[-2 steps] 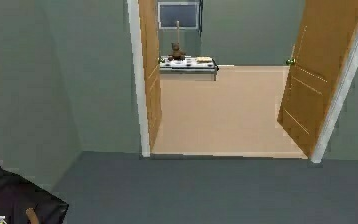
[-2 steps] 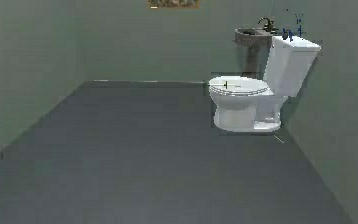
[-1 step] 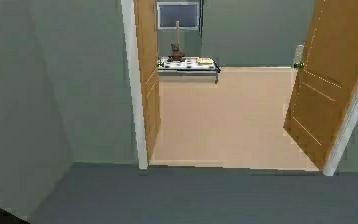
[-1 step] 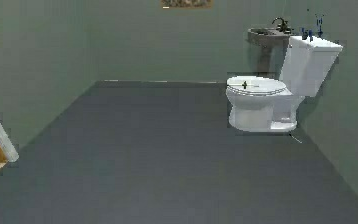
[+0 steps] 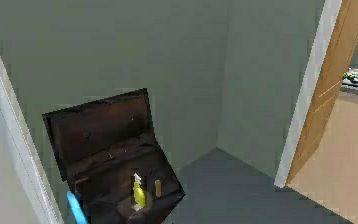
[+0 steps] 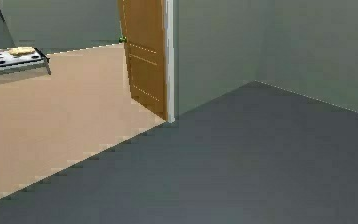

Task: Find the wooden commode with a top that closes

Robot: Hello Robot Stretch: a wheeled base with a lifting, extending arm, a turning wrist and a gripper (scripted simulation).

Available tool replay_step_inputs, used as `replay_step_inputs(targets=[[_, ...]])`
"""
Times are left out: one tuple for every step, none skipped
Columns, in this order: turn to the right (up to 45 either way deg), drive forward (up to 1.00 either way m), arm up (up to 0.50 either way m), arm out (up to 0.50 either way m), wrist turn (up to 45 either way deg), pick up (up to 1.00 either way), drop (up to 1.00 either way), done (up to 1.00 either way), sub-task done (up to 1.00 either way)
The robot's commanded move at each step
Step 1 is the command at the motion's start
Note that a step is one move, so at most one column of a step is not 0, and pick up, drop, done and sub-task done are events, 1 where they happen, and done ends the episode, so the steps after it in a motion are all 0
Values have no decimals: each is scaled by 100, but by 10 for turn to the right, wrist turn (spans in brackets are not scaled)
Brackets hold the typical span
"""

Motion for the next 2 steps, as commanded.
replay_step_inputs(targets=[[-150, 0, 0, 0, 0, 0, 0, 0, 0], [0, 0, 0, 0, 0, 0, 0, 100, 0]])
